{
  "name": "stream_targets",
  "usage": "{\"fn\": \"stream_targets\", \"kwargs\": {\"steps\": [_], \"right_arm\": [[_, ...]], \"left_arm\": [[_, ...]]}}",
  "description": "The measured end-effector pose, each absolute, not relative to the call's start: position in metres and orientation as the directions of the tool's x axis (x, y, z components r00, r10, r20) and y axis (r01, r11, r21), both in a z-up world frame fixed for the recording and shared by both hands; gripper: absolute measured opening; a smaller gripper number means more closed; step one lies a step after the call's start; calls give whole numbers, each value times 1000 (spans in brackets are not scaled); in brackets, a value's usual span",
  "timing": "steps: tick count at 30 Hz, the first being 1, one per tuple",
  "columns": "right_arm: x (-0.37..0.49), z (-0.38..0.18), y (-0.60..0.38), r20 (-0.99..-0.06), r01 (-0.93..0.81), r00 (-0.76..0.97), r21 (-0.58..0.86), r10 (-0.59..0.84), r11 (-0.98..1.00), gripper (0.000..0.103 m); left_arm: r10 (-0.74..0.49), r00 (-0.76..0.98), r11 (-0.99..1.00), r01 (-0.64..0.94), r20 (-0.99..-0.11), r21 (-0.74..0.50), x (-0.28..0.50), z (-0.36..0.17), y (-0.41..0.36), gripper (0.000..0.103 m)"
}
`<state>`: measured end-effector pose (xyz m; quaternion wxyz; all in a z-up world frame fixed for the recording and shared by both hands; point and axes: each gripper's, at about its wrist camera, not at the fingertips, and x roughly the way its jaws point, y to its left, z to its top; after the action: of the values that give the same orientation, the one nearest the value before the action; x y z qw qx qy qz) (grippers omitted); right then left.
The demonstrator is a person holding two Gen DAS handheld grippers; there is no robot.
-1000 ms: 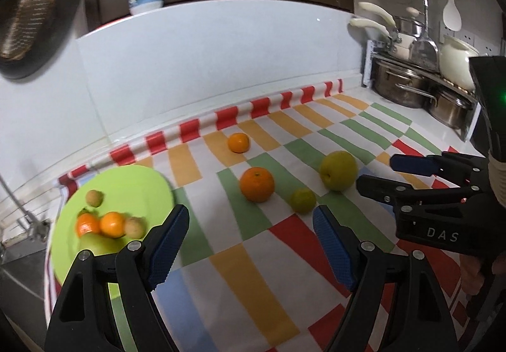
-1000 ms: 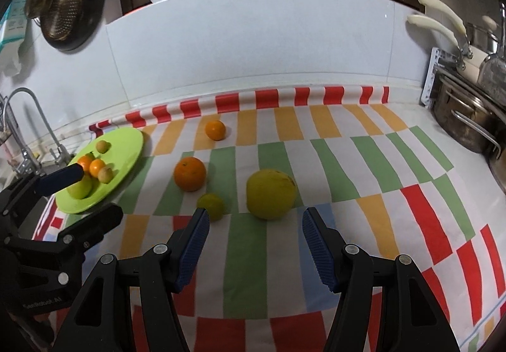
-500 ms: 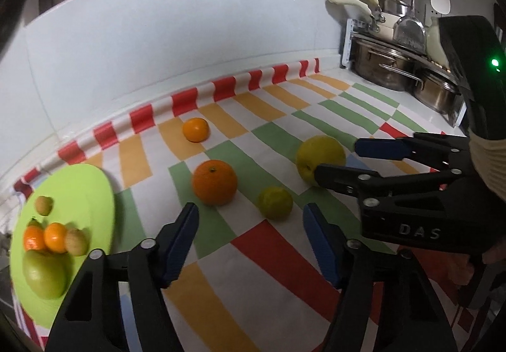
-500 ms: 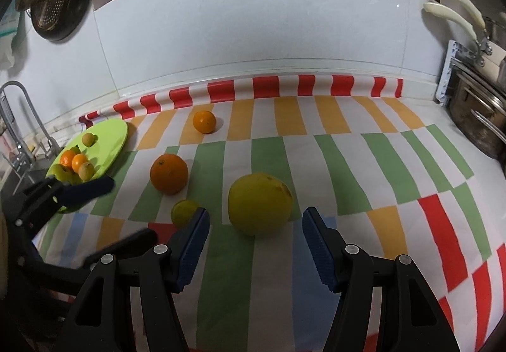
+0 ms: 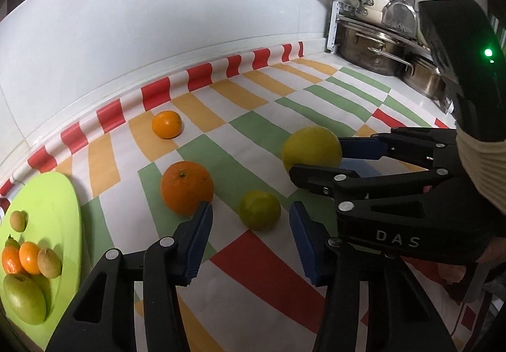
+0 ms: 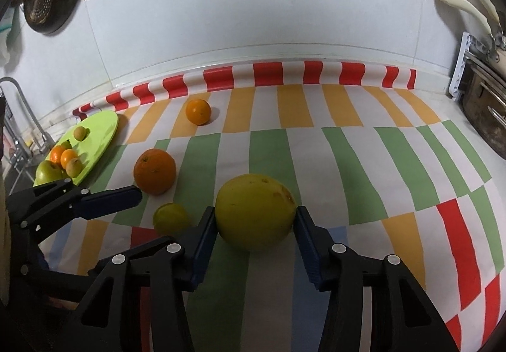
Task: Organize fruits
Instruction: 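Grasp a small green citrus with the left tool while the right tool grasps the yellow pomelo, then carry the green citrus and pomelo in both tools over the plate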
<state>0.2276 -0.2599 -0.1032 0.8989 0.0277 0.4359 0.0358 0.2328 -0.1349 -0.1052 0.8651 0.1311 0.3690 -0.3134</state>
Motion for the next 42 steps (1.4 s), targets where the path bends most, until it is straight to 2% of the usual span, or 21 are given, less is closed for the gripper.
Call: {"fn": "stream_targets", "kwargs": {"steps": [2, 6, 9, 24, 42], "right_arm": [[225, -103, -262, -781, -29, 619, 78, 79, 997, 50], [218, -102, -270, -782, 6, 621, 76, 56, 997, 50], [213, -100, -276, -782, 30, 622, 73, 39, 997, 50], [197, -89, -274, -772, 34, 635, 67, 30, 997, 50], [185, -52, -235, -717, -85, 688, 77, 114, 993, 50]], "left_arm": [[-440, 527, 768, 641, -727, 0, 234, -107, -138, 44], [-427, 510, 765, 644, -746, 3, 239, -111, -143, 39], [-419, 492, 756, 655, -763, 7, 240, -115, -148, 30], [-416, 558, 790, 613, -718, 19, 223, -90, -134, 30], [-357, 678, 875, 484, -643, 25, 191, -47, -85, 30]]}}
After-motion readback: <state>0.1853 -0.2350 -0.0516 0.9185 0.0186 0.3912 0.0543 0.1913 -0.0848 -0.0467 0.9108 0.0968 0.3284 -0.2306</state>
